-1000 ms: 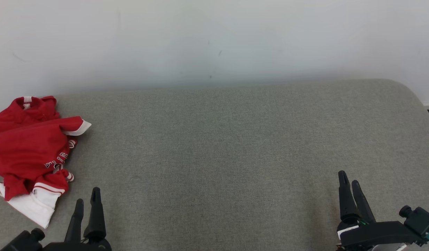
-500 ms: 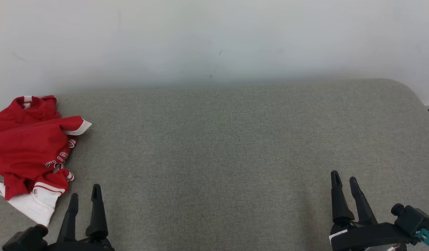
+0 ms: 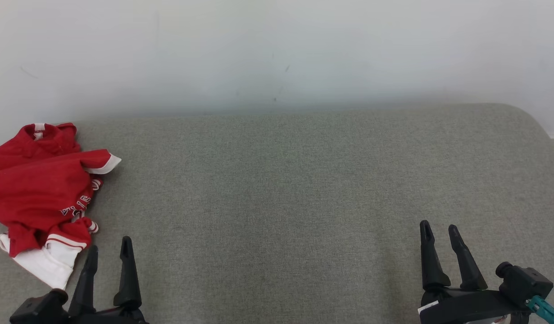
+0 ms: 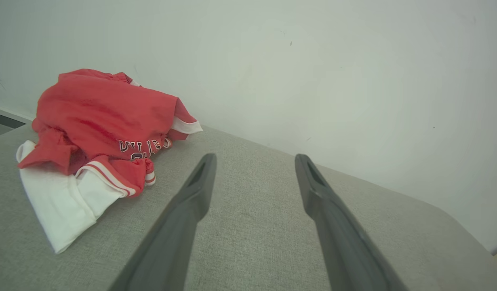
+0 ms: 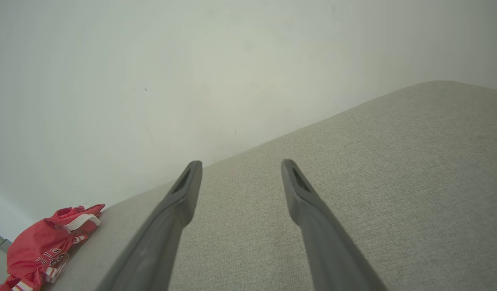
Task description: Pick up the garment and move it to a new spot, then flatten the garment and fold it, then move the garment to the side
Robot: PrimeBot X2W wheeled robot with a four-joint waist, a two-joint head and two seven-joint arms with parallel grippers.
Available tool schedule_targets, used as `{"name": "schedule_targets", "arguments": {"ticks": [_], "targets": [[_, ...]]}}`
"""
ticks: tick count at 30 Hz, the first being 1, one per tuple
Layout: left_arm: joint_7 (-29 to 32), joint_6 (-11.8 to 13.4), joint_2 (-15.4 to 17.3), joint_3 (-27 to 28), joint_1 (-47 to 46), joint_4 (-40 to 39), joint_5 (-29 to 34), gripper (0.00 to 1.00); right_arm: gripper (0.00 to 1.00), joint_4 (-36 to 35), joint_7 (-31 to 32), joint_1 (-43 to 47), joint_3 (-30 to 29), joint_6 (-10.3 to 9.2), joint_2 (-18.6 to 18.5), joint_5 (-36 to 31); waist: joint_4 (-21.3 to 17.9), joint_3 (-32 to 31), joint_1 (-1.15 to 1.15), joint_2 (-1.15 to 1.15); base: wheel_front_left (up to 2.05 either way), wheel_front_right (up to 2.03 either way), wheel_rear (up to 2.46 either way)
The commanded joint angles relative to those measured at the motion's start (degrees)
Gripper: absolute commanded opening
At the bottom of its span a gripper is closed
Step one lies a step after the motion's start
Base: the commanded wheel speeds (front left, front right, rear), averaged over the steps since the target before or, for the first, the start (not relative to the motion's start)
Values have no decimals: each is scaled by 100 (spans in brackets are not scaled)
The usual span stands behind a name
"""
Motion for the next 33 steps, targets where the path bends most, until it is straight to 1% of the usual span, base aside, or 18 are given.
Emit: {"name": "schedule_targets", "arguments": {"ticks": [1, 6, 11, 21, 33], "targets": [[-37, -4, 43, 7, 25, -74, 138, 100, 100, -58, -36, 19, 13, -8, -23, -117, 0, -2, 0, 0, 0, 0, 0], [-106, -25, 42, 27, 55, -105, 375, 100, 100, -69, -107, 35, 34, -8, -23, -367, 0, -7, 0, 0, 0, 0, 0], [-171, -102, 40, 23, 86, -115, 555, 100, 100, -77, -171, 45, 48, -9, -23, -622, 0, -10, 0, 0, 0, 0, 0], [-292, -266, 28, 7, 134, -93, 653, 100, 100, -82, -283, 69, 88, -10, -24, -1103, 9, -17, 0, 0, 0, 0, 0], [-413, -347, 24, -29, 177, -69, 915, 100, 100, -49, -411, 108, 139, -11, -24, -1525, 39, -29, 0, 0, 0, 0, 0]]}}
